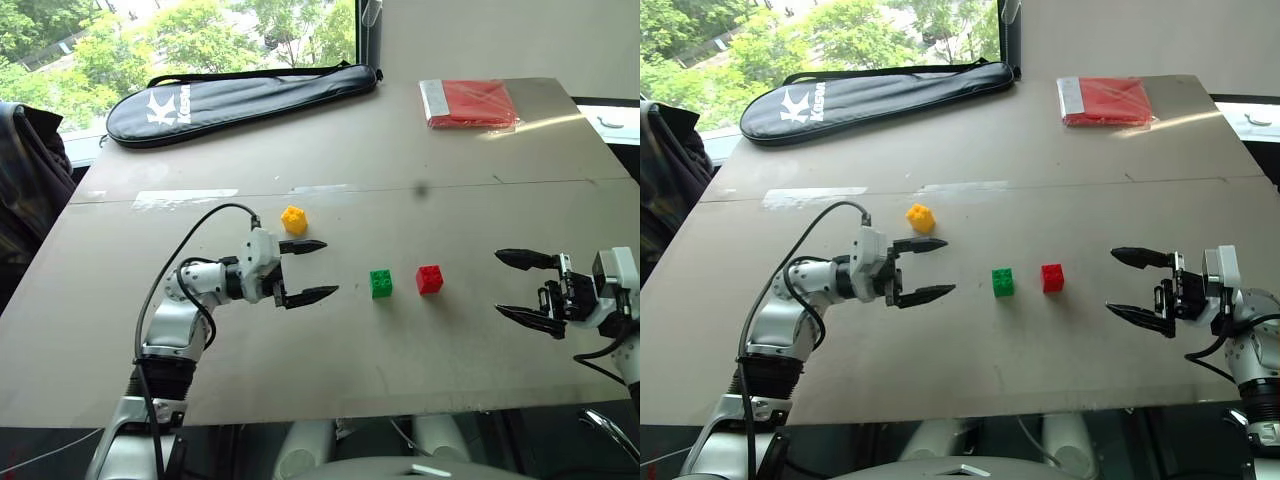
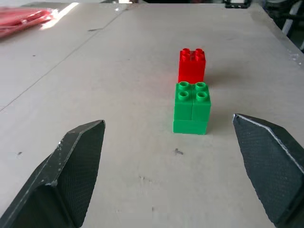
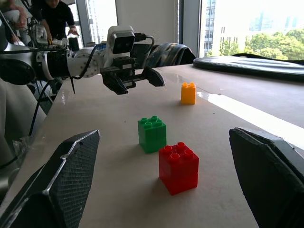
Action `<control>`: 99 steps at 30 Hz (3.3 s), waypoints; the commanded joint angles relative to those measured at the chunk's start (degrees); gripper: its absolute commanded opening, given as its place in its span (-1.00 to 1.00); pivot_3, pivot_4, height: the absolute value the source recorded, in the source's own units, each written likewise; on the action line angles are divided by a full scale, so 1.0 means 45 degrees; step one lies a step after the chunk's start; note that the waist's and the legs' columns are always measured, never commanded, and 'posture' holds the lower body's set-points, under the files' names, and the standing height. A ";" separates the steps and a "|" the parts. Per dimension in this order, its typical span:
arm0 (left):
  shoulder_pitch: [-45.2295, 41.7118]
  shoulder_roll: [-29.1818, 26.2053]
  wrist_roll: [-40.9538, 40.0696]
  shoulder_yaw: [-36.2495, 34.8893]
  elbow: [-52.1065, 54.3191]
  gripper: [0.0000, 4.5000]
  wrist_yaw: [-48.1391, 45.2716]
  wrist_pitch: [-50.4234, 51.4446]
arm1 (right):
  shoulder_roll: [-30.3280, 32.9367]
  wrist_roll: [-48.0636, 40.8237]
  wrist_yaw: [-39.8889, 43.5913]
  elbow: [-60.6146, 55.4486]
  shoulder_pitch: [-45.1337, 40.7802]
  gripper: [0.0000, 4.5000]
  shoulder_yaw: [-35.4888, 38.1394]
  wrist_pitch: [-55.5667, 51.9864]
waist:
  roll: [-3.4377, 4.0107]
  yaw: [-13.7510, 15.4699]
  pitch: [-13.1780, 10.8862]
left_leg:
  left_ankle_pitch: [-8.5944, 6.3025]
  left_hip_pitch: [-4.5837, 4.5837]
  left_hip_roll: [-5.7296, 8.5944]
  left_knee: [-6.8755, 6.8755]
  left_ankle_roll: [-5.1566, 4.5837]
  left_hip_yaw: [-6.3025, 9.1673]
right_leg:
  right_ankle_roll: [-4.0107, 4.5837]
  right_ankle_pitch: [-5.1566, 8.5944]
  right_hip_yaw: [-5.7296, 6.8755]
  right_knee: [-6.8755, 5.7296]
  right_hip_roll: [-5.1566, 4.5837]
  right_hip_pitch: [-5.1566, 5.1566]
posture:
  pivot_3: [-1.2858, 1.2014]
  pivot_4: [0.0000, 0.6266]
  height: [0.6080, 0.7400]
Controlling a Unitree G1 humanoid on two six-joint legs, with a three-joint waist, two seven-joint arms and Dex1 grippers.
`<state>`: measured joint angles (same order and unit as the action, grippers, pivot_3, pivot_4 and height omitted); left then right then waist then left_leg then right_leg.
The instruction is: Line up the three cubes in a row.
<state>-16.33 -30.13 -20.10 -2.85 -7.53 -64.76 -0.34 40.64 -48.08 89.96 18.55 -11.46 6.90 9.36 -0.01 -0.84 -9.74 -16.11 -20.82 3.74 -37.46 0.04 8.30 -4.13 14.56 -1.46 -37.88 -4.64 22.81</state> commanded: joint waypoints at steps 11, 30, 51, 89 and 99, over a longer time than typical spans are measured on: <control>0.0564 0.2048 0.3506 -0.0225 0.0454 0.96 0.7624 -0.0270 | -0.0825 0.1054 -0.1623 -0.0948 -0.0625 1.00 0.1133 -0.1067 | -0.0009 0.0105 0.0000 | 0.0007 -0.0009 0.0009 -0.0004 0.0014 -0.0002 | -0.0008 -0.0007 -0.0003 0.0000 -0.0006 0.0003 | 0.03 -0.52 0.88; -0.2018 0.2748 0.4430 0.0478 -0.4318 0.96 0.9199 -0.1558 | -0.1362 0.1673 -0.2238 -0.1682 -0.0343 1.00 0.1530 -0.1328 | -0.0009 0.0059 0.0003 | 0.0008 -0.0005 0.0015 -0.0005 0.0015 -0.0005 | -0.0011 -0.0011 0.0002 -0.0009 -0.0007 0.0002 | 0.03 -0.52 0.88; -0.1589 0.3228 0.2823 0.0517 -0.2650 -0.40 0.7754 0.1926 | -0.1625 0.1858 -0.2356 -0.1936 -0.0247 1.00 0.1593 -0.1264 | 0.0037 0.0055 0.0045 | 0.0052 0.0018 0.0019 -0.0012 0.0043 0.0004 | -0.0022 -0.0047 0.0004 -0.0003 -0.0004 -0.0028 | 0.03 -0.52 0.88; -0.2783 -0.0027 0.1803 0.2994 -0.5227 -0.40 -0.4292 -0.2433 | -0.1558 0.1802 -0.1527 -0.2015 0.0215 1.00 0.1630 -0.1376 | 0.0020 -0.0032 0.0025 | 0.0021 -0.0003 0.0009 0.0011 -0.0010 0.0005 | -0.0013 -0.0048 0.0002 0.0010 0.0012 -0.0001 | 0.03 -0.52 0.88; -0.2767 -0.0005 0.2102 0.2972 -0.5357 -0.40 -0.3475 -0.2506 | -0.1562 0.1815 -0.1580 -0.2026 0.0106 1.00 0.1620 -0.1460 | 0.0020 -0.0035 0.0026 | 0.0020 0.0012 0.0008 0.0006 -0.0016 0.0006 | -0.0014 -0.0049 0.0001 -0.0003 0.0017 -0.0006 | 0.03 -0.52 0.88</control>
<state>-29.16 -29.68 -13.06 10.73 -30.38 -82.63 -11.67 33.08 -39.23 82.56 11.13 -10.32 12.46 2.71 0.08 -1.00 -9.63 -16.02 -20.75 3.77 -37.45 -0.03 8.32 -4.19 14.34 -1.46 -37.91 -4.56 22.77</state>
